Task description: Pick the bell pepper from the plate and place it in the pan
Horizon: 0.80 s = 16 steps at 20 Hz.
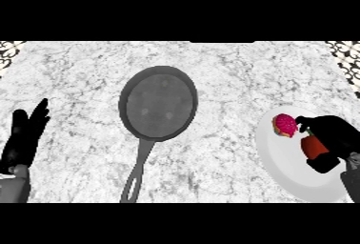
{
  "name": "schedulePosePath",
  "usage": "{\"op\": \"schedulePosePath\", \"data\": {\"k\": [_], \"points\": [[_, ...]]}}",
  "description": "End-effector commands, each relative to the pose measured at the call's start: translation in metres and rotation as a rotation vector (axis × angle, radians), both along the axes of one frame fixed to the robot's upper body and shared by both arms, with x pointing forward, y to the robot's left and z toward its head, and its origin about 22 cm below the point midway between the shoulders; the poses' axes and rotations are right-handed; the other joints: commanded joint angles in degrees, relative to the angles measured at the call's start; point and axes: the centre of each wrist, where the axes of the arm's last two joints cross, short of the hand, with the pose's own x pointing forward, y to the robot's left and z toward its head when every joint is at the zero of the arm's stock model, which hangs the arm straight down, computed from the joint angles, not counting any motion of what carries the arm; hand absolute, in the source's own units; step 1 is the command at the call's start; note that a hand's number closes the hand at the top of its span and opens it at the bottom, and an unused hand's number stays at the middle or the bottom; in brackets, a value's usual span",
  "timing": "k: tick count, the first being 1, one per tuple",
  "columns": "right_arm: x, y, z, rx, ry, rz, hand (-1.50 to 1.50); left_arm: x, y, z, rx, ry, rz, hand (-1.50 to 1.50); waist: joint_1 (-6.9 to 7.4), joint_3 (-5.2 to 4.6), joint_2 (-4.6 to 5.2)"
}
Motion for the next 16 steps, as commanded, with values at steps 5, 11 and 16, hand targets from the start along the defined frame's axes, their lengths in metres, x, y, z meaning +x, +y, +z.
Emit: {"op": "schedulePosePath", "data": {"k": [5,11,16], "points": [[-0.003,-0.004,-0.007,0.024,-0.054,0.019,1.5,-0.002,-0.009,0.01,-0.007,0.013,-0.011,0.0,-0.14,0.14,0.1],[0.022,0.019,0.007,0.114,-0.066,0.072,1.5,0.0,0.01,-0.01,0.015,0.001,-0.016,0.0,-0.03,0.12,0.19],[0.028,0.049,0.02,0.226,-0.15,0.151,1.5,-0.001,0.011,0.0,-0.007,0.015,-0.002,0.0,0.09,0.14,0.12]]}}
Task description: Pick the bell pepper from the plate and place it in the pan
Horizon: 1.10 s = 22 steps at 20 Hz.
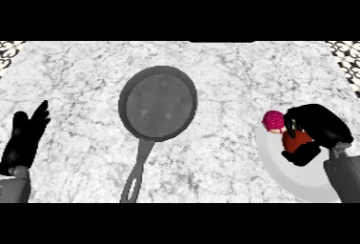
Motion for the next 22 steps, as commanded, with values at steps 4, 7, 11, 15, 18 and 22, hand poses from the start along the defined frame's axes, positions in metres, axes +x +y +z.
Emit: {"op": "schedulePosePath", "data": {"k": [4,7,11,15,18,22], "points": [[0.008,0.024,0.059,0.215,-0.412,0.134,1.5,0.006,-0.005,-0.001,0.002,0.0,0.015,0.0,-0.67,0.07,-0.1],[0.005,0.038,0.066,0.36,-0.479,0.179,1.5,0.008,-0.006,0.006,0.007,0.008,0.015,0.0,-0.37,0.08,-0.14],[0.004,0.061,0.088,0.421,-0.471,0.198,1.5,0.01,-0.006,0.015,-0.007,-0.006,0.007,0.0,-0.04,0.05,-0.04],[0.011,0.102,0.095,0.447,-0.446,0.196,1.5,-0.002,0.007,0.011,0.01,0.002,0.001,0.0,0.31,0.04,0.0],[0.037,0.146,0.096,0.484,-0.416,0.177,1.5,0.007,-0.002,0.001,0.013,-0.006,0.002,0.0,0.78,0.03,0.2],[0.054,0.167,0.095,0.557,-0.368,0.142,1.5,-0.002,-0.009,0.016,0.0,0.011,-0.015,0.0,0.82,0.06,0.07]]}}
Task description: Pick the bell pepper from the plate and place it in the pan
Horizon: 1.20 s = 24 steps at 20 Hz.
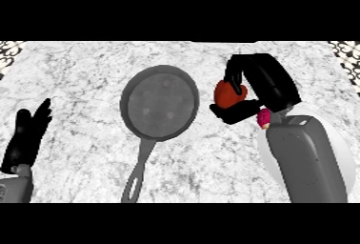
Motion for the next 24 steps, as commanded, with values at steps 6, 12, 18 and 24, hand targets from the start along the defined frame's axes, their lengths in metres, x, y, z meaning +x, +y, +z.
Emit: {"op": "schedulePosePath", "data": {"k": [6,12,18,24], "points": [[0.042,0.089,-0.007,0.114,0.115,-0.008,1.5,0.009,-0.009,-0.006,0.004,-0.025,-0.013,0.0,1.05,-0.01,0.32],[0.066,0.104,-0.053,0.077,0.167,-0.047,1.5,0.02,-0.018,0.011,-0.016,-0.023,-0.04,0.0,2.64,0.03,0.66],[0.077,0.108,-0.072,0.093,0.211,-0.045,1.5,0.032,-0.027,0.01,-0.001,-0.021,-0.081,0.0,4.64,0.02,1.43],[0.072,0.101,-0.094,0.224,0.333,-0.022,1.5,0.037,-0.032,0.015,0.015,-0.049,-0.128,0.0,7.03,0.07,1.97]]}}
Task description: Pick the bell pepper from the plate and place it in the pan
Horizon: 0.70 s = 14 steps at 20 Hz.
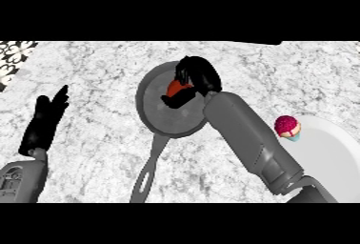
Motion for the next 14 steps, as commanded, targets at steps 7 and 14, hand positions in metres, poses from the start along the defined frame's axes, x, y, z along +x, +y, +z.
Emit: {"op": "schedulePosePath", "data": {"k": [7,14], "points": [[-0.009,-0.006,-0.032,0.128,0.106,0.025,-1.5,0.013,-0.007,0.003,-0.011,-0.008,-0.039,0.0,2.25,0.01,0.67],[-0.004,0.005,-0.009,0.306,0.021,0.005,-1.5,0.021,-0.031,0.003,-0.007,-0.012,-0.066,0.0,3.61,0.1,0.83]]}}
